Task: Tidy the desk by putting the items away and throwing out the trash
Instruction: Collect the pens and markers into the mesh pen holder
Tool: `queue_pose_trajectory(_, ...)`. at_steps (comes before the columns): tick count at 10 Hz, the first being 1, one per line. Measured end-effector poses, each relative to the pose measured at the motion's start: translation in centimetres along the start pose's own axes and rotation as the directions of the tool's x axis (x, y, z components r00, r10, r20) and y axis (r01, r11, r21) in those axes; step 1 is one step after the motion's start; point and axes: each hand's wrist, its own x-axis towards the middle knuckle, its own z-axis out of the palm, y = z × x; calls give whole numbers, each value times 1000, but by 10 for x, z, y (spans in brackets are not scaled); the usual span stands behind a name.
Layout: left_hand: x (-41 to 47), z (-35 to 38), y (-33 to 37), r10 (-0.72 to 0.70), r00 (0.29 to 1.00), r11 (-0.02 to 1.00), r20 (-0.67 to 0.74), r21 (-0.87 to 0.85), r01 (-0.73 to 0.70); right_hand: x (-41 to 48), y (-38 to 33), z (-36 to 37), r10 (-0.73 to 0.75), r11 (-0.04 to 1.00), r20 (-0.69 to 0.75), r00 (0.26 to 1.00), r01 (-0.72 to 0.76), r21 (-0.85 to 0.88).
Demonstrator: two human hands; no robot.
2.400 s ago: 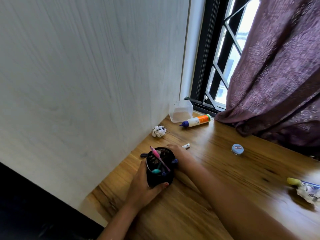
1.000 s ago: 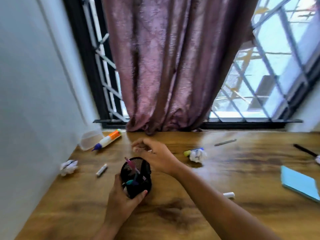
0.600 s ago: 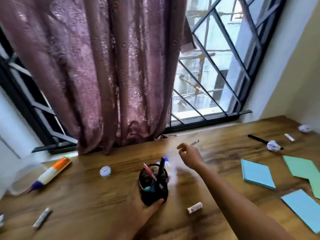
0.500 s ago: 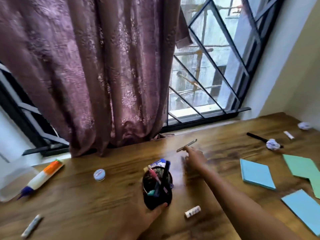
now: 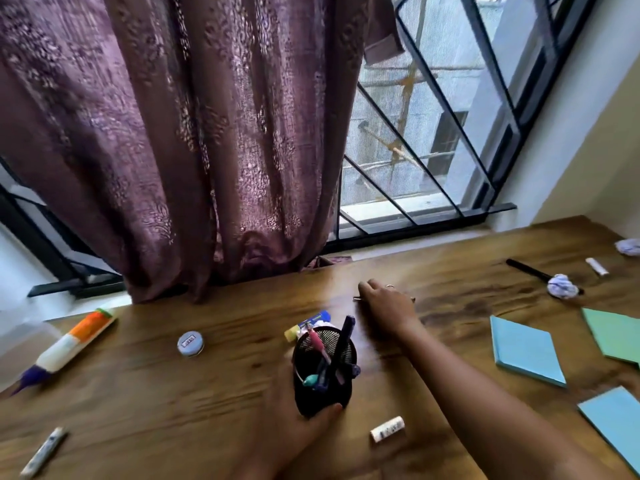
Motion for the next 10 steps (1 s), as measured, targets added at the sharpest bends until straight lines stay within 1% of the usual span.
queue_pose_trajectory(1, -1, -1, 5, 47, 999, 999, -9, -18, -47, -13, -7, 0, -64, 998, -56, 996, 65, 5)
queue_pose_trajectory(2, -2, -1, 6, 149, 989, 987, 15, -61, -148, -26, -21, -19, -4, 939, -264, 965, 94, 330)
queue_pose_trajectory(3, -2, -3, 1, 201, 979, 971, -14, -132, -201, -35, -37, -48, 170, 620, -447, 878, 257, 741)
queue_pose_trajectory(4, -2, -3, 0, 205, 978, 972, -34, -112, -208, -46, -48, -84, 317, 300, -459, 830, 372, 879)
queue_pose_trajectory(5, -3, -4, 1, 210, 977, 974, -46, -77, -213, -64, -61, -101, 220, 208, -416, 882, 375, 904)
queue_pose_trajectory(6, -4, -4, 0, 212, 976, 973, -48, -86, -216, -76, -70, -95, 9, 445, -352, 936, 311, 840)
queue_pose_trajectory(7, -3, -2, -3, 203, 978, 975, -47, -81, -207, -83, -82, -86, -145, 596, -274, 951, 305, 743)
queue_pose_trajectory(8, -3, 0, -5, 189, 981, 981, -36, -46, -190, -84, -97, -82, -343, 785, -177, 923, 385, 485)
queue_pose_trajectory(9, -4, 1, -9, 179, 983, 984, -40, -10, -180, -85, -108, -84, -379, 838, -108, 919, 390, 381)
queue_pose_trajectory(10, -4, 0, -8, 195, 979, 980, -56, -21, -196, -91, -110, -90, -371, 852, -94, 924, 379, 361)
